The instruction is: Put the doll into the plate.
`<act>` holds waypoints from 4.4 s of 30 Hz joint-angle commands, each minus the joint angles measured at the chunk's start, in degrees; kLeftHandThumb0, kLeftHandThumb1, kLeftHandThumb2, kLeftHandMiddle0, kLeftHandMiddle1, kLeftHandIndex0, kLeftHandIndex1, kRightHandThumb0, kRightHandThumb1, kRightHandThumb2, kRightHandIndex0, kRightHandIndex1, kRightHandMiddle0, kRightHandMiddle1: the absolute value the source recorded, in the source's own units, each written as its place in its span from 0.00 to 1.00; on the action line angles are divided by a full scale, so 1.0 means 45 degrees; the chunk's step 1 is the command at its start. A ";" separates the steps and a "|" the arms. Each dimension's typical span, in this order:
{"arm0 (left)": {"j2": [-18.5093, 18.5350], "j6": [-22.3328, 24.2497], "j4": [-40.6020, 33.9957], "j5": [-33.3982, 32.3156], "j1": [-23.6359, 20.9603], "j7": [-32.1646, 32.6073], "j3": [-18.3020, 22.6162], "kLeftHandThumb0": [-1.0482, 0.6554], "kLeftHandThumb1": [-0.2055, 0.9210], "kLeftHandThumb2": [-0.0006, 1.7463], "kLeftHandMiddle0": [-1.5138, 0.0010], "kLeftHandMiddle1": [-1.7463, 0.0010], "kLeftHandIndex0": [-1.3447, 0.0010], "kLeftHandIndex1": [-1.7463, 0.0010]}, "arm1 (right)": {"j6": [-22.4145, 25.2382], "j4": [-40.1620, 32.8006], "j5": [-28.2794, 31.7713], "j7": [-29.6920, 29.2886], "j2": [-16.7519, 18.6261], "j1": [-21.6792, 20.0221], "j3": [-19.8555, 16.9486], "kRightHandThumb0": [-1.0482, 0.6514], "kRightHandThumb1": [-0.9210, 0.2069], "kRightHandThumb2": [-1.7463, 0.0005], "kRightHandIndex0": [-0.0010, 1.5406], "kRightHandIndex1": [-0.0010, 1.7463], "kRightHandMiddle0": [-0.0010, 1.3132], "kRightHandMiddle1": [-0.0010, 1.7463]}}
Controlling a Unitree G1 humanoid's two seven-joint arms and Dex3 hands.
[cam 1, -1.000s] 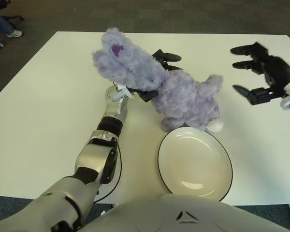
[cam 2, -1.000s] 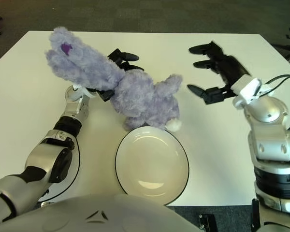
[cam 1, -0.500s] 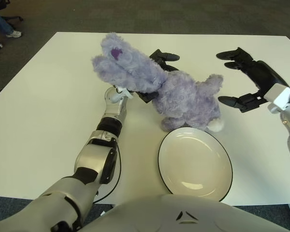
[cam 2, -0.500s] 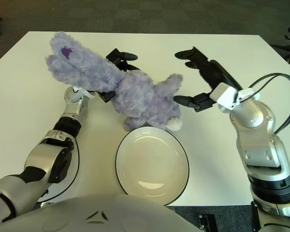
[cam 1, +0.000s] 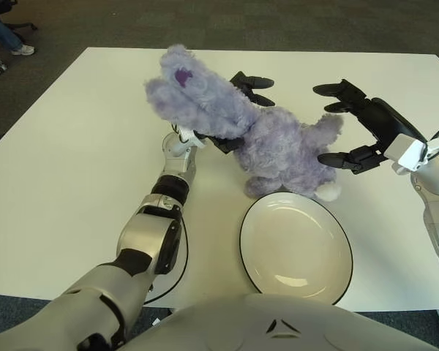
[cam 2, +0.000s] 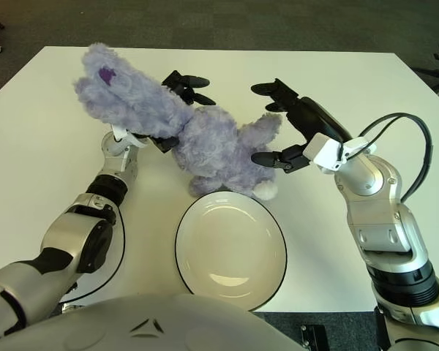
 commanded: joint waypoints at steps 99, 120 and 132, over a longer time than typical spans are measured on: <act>0.0312 -0.0735 0.0419 0.2859 -0.0536 0.3405 -0.0705 0.14 0.90 0.32 0.88 0.63 1.00 0.37 | 0.4748 0.1696 0.2688 0.4276 -0.0127 -0.3611 0.4108 0.26 0.61 0.47 0.05 1.00 0.00 0.44; 0.0256 -0.0479 0.0319 0.2583 -0.0499 0.3429 -0.0879 0.15 0.87 0.33 0.88 0.64 1.00 0.38 | 0.3364 0.2414 0.1266 0.3872 -0.0147 -0.3731 0.4770 0.59 0.50 0.40 0.29 0.91 0.16 0.77; 0.0298 -0.0390 0.0264 0.2594 -0.0493 0.3457 -0.0962 0.20 0.79 0.41 0.88 0.62 1.00 0.39 | 0.2538 0.2863 0.0137 0.2388 0.0489 -0.3134 0.4393 0.61 0.65 0.18 0.39 1.00 0.48 0.93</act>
